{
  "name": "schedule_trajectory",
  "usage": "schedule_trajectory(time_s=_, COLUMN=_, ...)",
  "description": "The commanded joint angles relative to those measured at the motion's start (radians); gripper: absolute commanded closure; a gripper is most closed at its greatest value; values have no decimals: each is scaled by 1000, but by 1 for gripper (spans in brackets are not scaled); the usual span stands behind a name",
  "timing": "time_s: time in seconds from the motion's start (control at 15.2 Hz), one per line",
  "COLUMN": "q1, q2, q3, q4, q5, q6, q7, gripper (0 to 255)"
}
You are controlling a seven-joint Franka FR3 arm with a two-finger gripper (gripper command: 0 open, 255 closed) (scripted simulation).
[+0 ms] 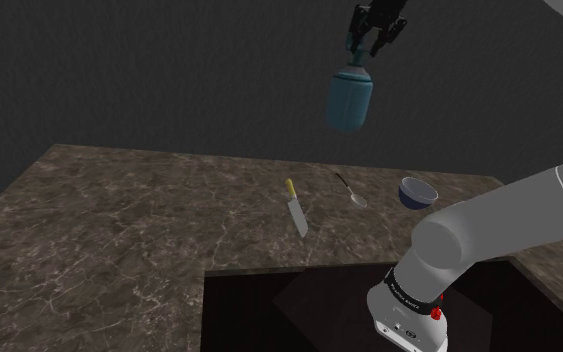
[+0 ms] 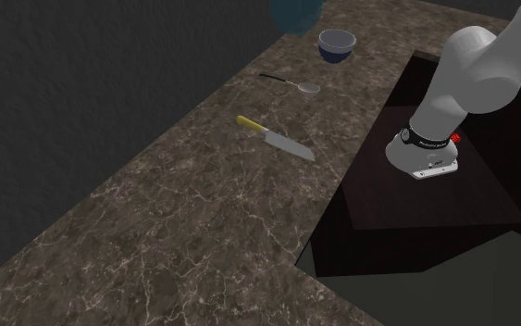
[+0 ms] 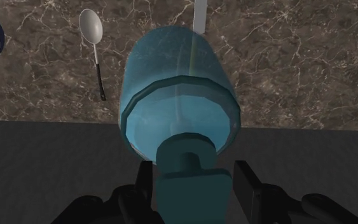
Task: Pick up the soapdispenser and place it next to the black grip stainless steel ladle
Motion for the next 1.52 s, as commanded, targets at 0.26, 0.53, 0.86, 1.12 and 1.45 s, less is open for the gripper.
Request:
schedule_trajectory(time_s=0.26, q1=1, q2=-40, q3=-2, q4=-120, q5=0, q6=81, q7=6, gripper=255)
schedule_trajectory(time_s=0.53, q1=2, q2=-63, q3=-3, q4=-194, q5=0, q6=133, q7=10, gripper=255)
schedule_trajectory(time_s=0.86, q1=3, q2=-86, q3=-4, q4=-282, q5=-1, q6=197, q7=15, gripper=255)
schedule_trajectory(time_s=1.12, q1=4, q2=-102, q3=-5, q4=-349, q5=-2, q6=248, q7=20, gripper=255)
schedule_trajectory(time_s=1.45, q1=4, q2=-116, q3=-5, q4=-427, q5=-3, q6=312, q7=25, gripper=255)
